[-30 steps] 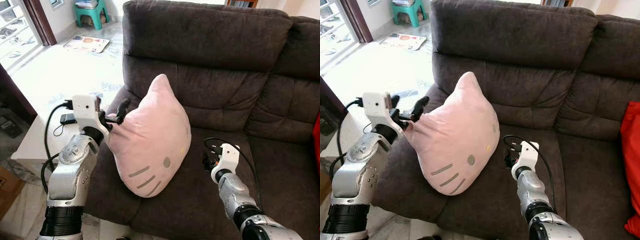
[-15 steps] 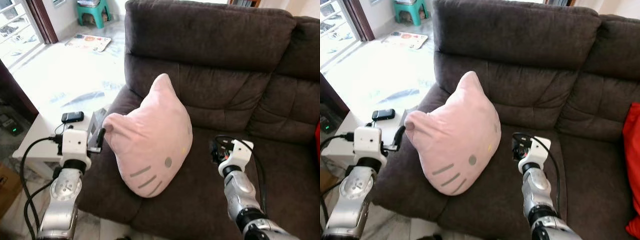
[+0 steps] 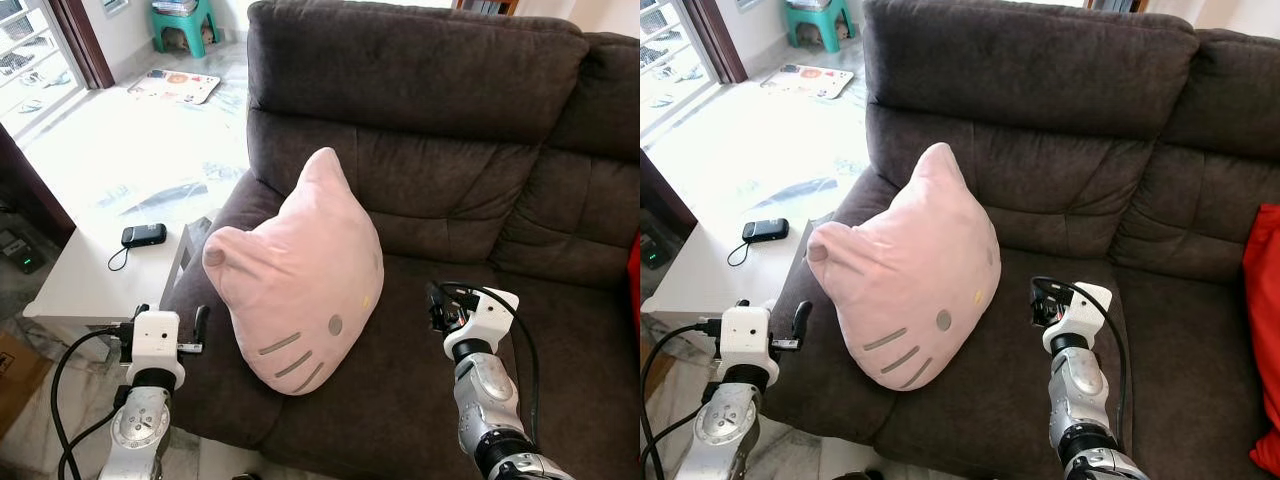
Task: Move the pillow to the sofa from floor
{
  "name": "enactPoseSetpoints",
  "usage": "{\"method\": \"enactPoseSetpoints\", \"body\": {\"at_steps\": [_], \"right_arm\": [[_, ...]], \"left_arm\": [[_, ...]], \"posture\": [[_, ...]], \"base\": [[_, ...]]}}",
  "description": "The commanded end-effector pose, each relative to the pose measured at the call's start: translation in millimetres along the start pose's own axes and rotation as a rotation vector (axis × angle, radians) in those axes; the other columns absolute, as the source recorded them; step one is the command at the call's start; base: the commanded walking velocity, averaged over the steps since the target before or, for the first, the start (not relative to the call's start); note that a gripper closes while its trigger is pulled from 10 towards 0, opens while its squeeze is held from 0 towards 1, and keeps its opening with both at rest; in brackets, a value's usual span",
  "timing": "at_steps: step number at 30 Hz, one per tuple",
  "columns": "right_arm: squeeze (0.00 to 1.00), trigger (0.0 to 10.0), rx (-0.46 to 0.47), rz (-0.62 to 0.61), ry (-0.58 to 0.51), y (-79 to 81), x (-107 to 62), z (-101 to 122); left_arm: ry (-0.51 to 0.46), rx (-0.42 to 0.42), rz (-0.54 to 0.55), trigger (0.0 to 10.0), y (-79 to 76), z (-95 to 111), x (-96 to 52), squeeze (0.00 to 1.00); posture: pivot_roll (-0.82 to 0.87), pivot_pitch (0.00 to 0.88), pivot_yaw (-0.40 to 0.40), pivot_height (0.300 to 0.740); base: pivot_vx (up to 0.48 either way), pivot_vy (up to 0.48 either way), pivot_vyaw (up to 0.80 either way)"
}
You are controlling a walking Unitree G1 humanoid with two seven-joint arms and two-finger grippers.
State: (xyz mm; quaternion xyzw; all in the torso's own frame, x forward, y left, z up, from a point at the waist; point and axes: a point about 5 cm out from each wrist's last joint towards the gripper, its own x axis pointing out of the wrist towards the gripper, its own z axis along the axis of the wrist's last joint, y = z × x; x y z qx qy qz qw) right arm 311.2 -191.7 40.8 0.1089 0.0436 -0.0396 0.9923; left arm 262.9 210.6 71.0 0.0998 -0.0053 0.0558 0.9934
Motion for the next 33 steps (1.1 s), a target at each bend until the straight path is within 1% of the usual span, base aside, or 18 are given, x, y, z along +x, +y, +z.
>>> {"method": "enactPoseSetpoints", "body": {"at_steps": [1, 8, 13, 16, 19, 25, 33], "right_arm": [[0.0, 10.0, -0.001, -0.006, -0.005, -2.6, -2.8, -1], [0.0, 10.0, -0.001, 0.01, 0.02, 0.7, -4.1, -6], [0.0, 10.0, 0.0, 0.02, 0.021, 5.3, -4.9, -8], [0.0, 10.0, 0.001, 0.02, 0.021, 5.7, -5.1, -9], [0.0, 10.0, 0.0, 0.024, 0.025, 6.6, -5.9, -10], [0.0, 10.0, -0.003, 0.028, 0.03, 7.7, -6.9, -12], [0.0, 10.0, 0.0, 0.028, 0.03, 9.4, -7.7, -13]], "left_arm": [[0.006, -0.024, -0.012, 10.0, -3.9, -3, -0.1, 0.0], [0.004, -0.048, -0.045, 10.0, -12.0, -5, 3.3, 0.0], [0.015, -0.056, -0.077, 10.0, -14.3, -9, 4.6, 0.0], [0.014, -0.058, -0.077, 10.0, -14.1, -10, 4.8, 0.0], [0.004, -0.073, -0.084, 10.0, -16.4, -8, 6.5, 0.0], [-0.008, -0.077, -0.096, 10.0, -17.7, -6, 10.2, 0.0], [-0.009, -0.071, -0.097, 10.0, -14.4, -7, 11.1, 0.0]], "posture": [[0.1, 0.094, -0.036, 0.74], [0.1, 0.078, -0.032, 0.74], [0.1, 0.061, -0.025, 0.74], [0.1, 0.057, -0.025, 0.74], [0.09, 0.04, -0.023, 0.74], [0.09, 0.014, -0.02, 0.74], [0.09, 0.0, -0.014, 0.74]], "base": [[0.0, 0.0, 0.0], [0.0, 0.0, 0.0], [0.0, 0.0, 0.0], [0.0, 0.0, 0.0], [0.0, 0.0, 0.0], [0.0, 0.0, 0.0], [-0.273, 0.0, 0.0]]}}
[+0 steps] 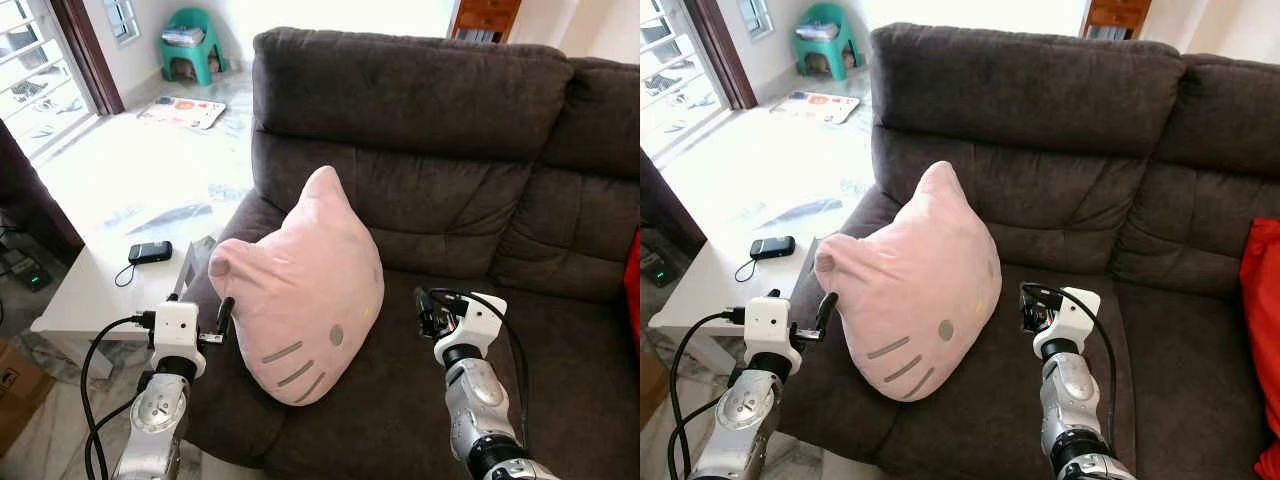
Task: Move the pillow to the sofa from floor
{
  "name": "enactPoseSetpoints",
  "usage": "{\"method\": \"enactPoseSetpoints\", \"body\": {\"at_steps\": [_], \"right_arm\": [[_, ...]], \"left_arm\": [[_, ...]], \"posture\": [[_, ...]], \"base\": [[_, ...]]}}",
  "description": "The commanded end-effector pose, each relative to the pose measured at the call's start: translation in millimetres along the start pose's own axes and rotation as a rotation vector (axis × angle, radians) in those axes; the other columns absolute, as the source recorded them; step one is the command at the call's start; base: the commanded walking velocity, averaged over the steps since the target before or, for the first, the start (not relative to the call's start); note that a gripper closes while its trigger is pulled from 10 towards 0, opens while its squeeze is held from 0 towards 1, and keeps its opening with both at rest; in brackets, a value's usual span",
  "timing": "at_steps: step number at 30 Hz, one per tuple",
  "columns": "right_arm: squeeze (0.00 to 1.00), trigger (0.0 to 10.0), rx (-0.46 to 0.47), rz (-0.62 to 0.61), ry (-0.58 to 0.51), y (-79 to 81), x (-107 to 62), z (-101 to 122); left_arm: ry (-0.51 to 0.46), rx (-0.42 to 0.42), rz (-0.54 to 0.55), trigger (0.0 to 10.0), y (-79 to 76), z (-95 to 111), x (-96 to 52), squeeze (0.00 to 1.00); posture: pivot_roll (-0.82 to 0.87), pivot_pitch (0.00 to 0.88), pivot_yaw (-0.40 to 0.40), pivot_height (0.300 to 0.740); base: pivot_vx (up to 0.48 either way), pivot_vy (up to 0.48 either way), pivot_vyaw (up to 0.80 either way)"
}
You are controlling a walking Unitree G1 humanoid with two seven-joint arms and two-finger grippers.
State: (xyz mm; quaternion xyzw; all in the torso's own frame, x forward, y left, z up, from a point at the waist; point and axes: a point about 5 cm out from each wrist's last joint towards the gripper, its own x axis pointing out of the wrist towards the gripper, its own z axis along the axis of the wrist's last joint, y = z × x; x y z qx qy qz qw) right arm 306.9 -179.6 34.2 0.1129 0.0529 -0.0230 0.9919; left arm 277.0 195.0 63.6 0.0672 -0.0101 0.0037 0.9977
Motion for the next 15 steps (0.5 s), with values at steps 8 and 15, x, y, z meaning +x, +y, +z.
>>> {"method": "enactPoseSetpoints", "body": {"at_steps": [8, 15], "right_arm": [[0.0, 10.0, -0.005, -0.004, 0.008, 0.7, -3.6, -4.7], [0.0, 10.0, -0.004, -0.006, 0.011, 1.6, -3.1, -4.9]], "left_arm": [[0.005, -0.005, 0.001, 10.0, 3.4, -3.5, 0.5, 0.0], [0.007, -0.003, -0.002, 10.0, 3.4, -3.3, 2.7, 0.0]], "posture": [[0.09, 0.0, -0.011, 0.74], [0.08, 0.0, -0.004, 0.74]], "base": [[-0.283, 0.0, 0.0], [-0.282, 0.0, 0.0]]}}
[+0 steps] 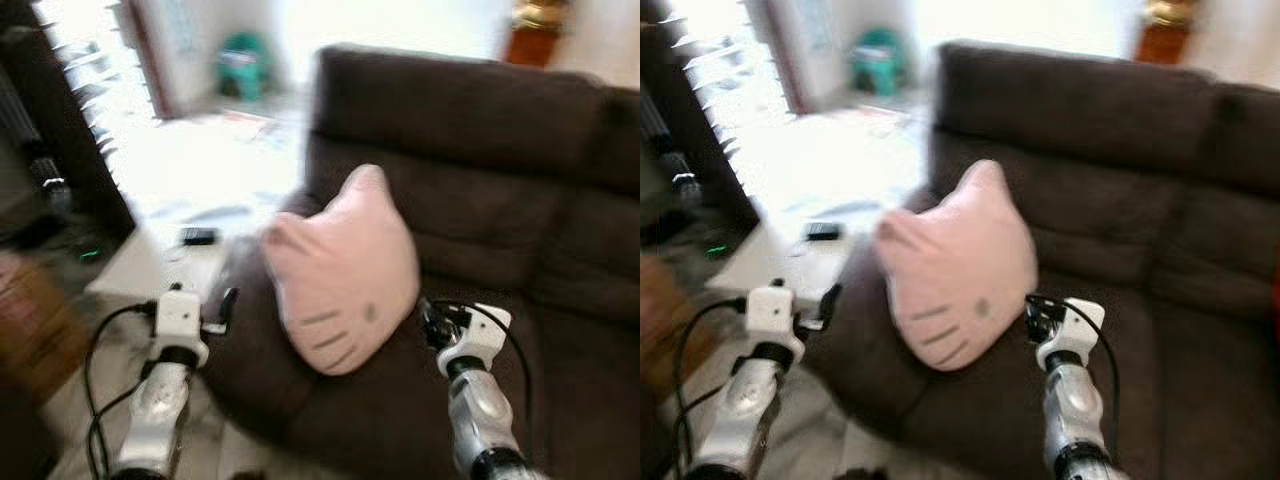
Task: Move the pillow to the sofa from floor
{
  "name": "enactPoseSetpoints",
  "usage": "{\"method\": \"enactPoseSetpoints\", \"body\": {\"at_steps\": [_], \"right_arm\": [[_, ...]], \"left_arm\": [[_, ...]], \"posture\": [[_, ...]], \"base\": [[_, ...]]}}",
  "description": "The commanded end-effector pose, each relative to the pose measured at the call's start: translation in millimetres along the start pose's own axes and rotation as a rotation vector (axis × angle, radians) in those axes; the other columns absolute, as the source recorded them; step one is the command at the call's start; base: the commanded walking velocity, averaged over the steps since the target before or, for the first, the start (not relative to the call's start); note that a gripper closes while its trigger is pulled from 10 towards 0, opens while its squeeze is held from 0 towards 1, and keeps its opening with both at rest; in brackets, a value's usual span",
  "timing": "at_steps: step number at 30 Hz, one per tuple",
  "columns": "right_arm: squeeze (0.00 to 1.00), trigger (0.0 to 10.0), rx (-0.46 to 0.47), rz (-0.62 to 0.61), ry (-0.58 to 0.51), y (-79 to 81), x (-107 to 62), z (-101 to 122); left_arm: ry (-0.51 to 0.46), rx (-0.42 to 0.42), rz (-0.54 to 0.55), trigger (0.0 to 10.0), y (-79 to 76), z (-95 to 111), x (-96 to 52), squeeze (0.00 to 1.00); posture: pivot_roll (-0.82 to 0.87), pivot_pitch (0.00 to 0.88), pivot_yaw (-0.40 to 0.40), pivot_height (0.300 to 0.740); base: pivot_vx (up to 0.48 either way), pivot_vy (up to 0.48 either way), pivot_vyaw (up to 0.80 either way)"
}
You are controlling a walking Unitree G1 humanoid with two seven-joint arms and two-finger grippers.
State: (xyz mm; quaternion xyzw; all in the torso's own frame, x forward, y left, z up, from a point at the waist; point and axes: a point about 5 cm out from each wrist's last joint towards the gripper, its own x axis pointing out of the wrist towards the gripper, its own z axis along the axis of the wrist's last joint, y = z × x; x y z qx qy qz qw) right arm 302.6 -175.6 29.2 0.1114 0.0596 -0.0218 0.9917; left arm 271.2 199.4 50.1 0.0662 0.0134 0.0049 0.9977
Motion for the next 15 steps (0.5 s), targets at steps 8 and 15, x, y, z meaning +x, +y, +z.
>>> {"method": "enactPoseSetpoints", "body": {"at_steps": [8, 15], "right_arm": [[0.0, 10.0, -0.008, -0.014, 0.006, -4.5, 0.4, 1], [0.0, 10.0, -0.017, -0.035, 0.027, -10.5, -1.1, -1]], "left_arm": [[-0.024, 0.004, -0.003, 10.0, 2.6, 8, 10.0, 0.0], [0.017, 0.001, -0.011, 10.0, 4.4, -1, 8.6, 0.0]], "posture": [[0.09, 0.017, -0.005, 0.74], [0.09, 0.046, -0.005, 0.74]], "base": [[-0.266, 0.0, 0.0], [-0.035, 0.0, 0.0]]}}
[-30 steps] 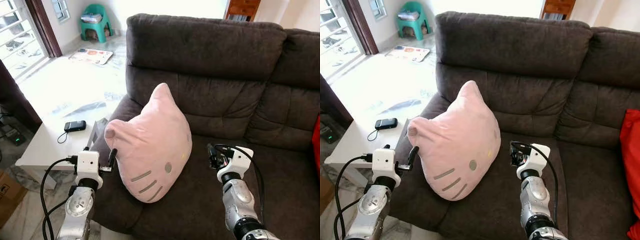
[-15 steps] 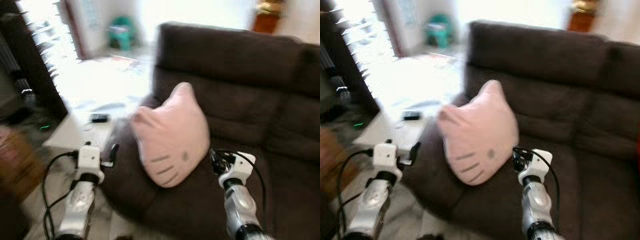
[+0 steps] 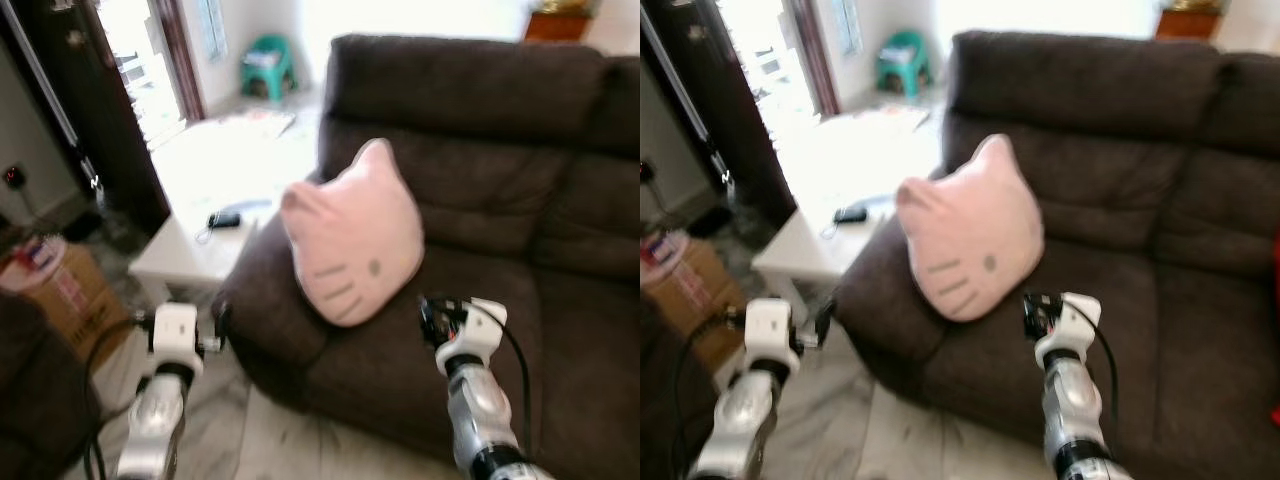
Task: Move the pillow to the sofa from floor
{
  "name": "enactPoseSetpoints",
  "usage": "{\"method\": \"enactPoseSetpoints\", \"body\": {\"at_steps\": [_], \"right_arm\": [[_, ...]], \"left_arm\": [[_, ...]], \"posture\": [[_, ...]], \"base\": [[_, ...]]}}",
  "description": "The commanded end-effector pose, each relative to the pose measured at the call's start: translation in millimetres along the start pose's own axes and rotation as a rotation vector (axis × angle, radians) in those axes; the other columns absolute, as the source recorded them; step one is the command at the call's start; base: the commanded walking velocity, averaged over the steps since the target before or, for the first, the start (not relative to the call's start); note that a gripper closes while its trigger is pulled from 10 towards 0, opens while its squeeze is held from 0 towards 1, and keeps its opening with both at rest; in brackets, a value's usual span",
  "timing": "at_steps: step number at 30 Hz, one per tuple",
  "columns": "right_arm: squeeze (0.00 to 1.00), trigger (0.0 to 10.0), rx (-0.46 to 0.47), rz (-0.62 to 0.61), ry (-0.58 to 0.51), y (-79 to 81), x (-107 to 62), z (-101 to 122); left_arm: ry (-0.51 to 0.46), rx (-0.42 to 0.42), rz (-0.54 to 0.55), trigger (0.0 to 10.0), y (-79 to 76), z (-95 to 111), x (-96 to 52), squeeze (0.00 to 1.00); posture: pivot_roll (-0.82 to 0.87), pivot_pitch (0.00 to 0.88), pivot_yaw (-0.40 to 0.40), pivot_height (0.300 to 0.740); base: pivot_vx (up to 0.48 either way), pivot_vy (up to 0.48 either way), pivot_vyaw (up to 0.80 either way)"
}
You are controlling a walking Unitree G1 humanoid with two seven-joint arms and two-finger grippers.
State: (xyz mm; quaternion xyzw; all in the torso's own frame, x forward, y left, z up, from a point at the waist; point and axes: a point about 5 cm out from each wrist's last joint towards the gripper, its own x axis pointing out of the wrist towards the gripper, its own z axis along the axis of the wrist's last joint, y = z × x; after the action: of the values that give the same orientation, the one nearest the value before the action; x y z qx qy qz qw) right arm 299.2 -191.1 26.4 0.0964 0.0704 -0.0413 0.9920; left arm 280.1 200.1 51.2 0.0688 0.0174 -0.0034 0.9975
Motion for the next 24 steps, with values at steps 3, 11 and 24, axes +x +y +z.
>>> {"method": "enactPoseSetpoints", "body": {"at_steps": [3, 11, 24], "right_arm": [[0.0, 10.0, 0.01, -0.005, 0.025, 2.3, 0.2, -3], [0.0, 10.0, 0.021, -0.103, 0.215, -25.4, -18.7, -34], [0.0, 10.0, -0.032, -0.334, 0.656, -86.8, -112.4, -107]], "left_arm": [[0.07, 0.003, -0.01, 10.0, 2.3, -14, -3.5, 0.0], [0.318, -0.042, -0.051, 10.0, -2.0, -54, -13.5, 0.0], [0.638, -0.021, -0.089, 10.0, -1.0, -103, -52.6, 0.0]], "posture": [[0.08, 0.058, -0.004, 0.74], [0.08, 0.059, -0.013, 0.74], [0.05, 0.073, 0.023, 0.74]], "base": [[0.0, 0.0, 0.0], [0.0, 0.0, 0.0], [0.0, 0.0, 0.0]]}}
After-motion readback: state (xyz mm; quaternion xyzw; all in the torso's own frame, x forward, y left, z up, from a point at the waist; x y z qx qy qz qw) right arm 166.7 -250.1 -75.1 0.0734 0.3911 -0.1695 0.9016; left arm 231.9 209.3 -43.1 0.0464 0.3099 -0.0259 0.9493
